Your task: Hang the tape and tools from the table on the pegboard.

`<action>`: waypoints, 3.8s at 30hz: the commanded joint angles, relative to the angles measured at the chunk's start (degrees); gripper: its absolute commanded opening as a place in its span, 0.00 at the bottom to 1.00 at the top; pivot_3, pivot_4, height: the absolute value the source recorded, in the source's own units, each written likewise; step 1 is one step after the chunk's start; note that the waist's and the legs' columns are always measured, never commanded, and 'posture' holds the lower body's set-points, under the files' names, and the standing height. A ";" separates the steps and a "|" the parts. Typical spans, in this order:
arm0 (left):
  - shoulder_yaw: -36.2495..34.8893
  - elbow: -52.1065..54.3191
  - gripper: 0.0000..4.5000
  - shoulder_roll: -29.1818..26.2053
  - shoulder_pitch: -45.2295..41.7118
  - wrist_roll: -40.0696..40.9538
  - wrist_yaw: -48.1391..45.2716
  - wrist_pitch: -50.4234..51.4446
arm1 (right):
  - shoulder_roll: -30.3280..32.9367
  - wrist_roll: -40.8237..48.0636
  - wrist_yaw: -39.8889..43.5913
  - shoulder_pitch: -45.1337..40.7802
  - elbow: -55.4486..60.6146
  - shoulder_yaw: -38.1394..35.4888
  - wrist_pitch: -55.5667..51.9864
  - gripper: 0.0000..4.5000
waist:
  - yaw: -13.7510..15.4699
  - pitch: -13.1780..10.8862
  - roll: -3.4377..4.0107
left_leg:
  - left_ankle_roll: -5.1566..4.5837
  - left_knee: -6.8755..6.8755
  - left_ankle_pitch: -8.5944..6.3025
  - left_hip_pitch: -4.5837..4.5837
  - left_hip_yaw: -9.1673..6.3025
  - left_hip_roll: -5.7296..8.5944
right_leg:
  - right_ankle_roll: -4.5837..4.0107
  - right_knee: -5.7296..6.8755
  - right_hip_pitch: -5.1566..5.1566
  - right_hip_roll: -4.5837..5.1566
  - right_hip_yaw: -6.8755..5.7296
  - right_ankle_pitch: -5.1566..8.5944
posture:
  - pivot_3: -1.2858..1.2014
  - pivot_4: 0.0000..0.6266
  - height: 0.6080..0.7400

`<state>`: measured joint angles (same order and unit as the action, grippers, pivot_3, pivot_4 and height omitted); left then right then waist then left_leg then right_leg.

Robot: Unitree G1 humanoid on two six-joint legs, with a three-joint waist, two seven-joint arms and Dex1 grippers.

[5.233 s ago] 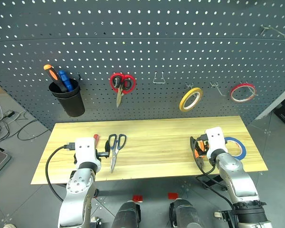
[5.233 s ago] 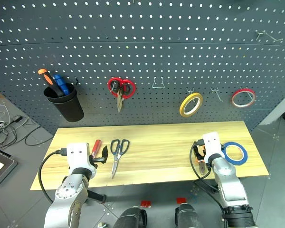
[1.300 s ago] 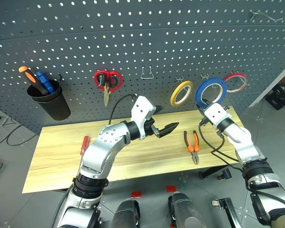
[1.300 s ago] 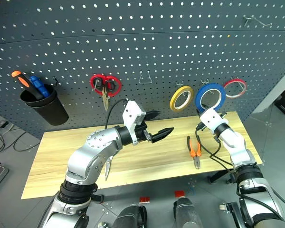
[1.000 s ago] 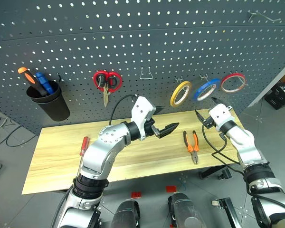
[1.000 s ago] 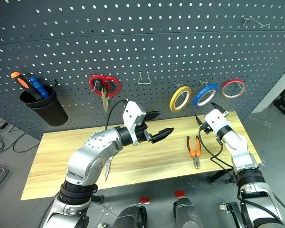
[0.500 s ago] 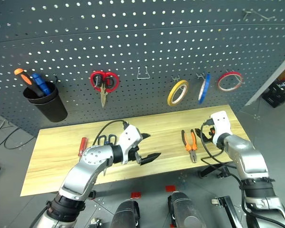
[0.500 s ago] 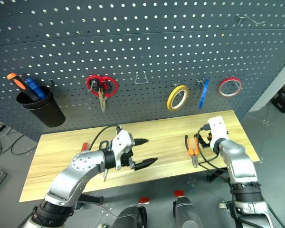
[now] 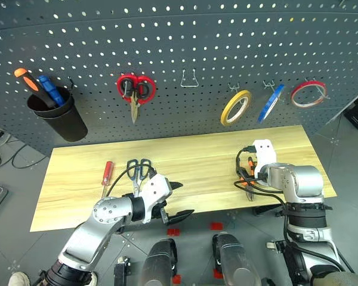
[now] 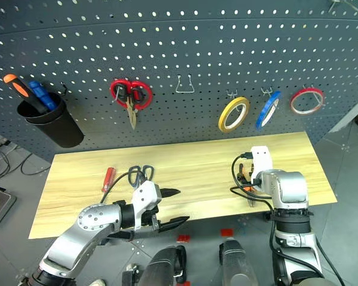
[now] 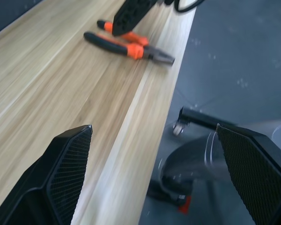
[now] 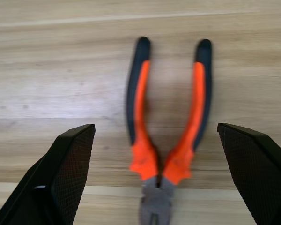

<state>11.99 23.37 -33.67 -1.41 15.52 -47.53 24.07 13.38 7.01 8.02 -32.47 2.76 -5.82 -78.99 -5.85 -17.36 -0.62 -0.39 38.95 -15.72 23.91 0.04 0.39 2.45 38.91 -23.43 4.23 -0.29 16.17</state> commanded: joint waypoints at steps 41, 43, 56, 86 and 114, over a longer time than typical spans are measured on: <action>-2.62 3.94 1.00 -0.64 -0.93 2.01 1.53 3.61 | -0.49 -2.47 -2.18 -6.64 -14.58 2.86 12.24 0.99 | 0.44 -2.46 -0.33 | 0.02 -0.14 0.01 0.15 -0.03 -0.07 | 0.00 -0.09 -0.19 0.01 -0.08 0.00 | 0.46 0.61 1.00; -2.55 3.45 1.00 -0.49 -1.19 1.92 1.49 3.33 | -0.24 -2.25 -1.79 -6.56 -12.36 3.72 10.80 0.99 | 0.44 -2.46 -0.33 | 0.02 -0.13 0.01 0.29 -0.02 -0.06 | 0.00 -0.06 -0.34 0.02 -0.08 0.00 | 0.46 0.61 1.00; -1.08 -0.13 1.00 1.88 -3.41 0.57 1.83 0.84 | -0.75 -0.91 -1.36 -9.08 -3.46 4.05 2.21 0.99 | 0.15 -2.46 -0.33 | 0.05 -0.07 0.03 0.73 -0.08 -0.07 | 0.01 0.00 -0.74 0.02 -0.15 -0.01 | 0.45 0.59 1.00; -2.79 1.63 1.00 -1.30 -1.23 2.01 0.28 1.65 | 0.34 -2.24 2.22 -8.30 -15.88 8.62 12.22 0.99 | -0.23 -2.75 -0.31 | 0.05 -0.11 0.03 0.77 -0.08 -0.08 | 0.01 -0.04 -0.78 0.01 -0.15 0.00 | 0.46 0.63 1.00; -3.67 2.77 1.00 -1.49 -1.55 3.40 0.27 2.29 | 1.95 0.04 7.09 -8.89 -14.80 8.90 15.56 0.67 | -0.18 -3.08 -0.34 | 0.05 -0.10 0.03 0.77 -0.08 -0.08 | 0.01 -0.04 -0.77 0.03 -0.16 -0.01 | 0.46 0.60 1.00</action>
<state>9.43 23.18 -34.86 -3.54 17.82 -47.14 26.33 14.66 5.81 13.21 -41.82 -16.40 3.45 -64.26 -6.03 -20.45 -0.96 -0.33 38.85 -15.69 24.69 -0.05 0.31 2.46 38.86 -24.21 4.26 -0.45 16.16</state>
